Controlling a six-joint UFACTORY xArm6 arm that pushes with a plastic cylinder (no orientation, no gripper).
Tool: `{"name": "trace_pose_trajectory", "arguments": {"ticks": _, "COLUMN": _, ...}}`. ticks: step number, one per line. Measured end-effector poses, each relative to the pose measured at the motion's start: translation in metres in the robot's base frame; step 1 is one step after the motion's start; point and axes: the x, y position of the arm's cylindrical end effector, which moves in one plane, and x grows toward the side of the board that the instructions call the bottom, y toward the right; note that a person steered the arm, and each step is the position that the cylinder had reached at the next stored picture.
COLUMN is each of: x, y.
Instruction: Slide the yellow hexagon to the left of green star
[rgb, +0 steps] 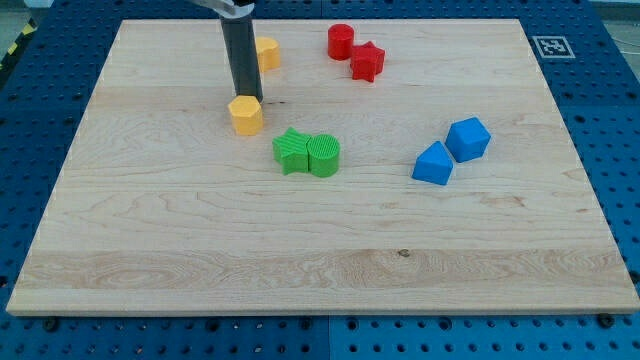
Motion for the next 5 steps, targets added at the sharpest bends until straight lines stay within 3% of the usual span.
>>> {"name": "trace_pose_trajectory", "arguments": {"ticks": 5, "x": 0.046, "y": 0.002}}
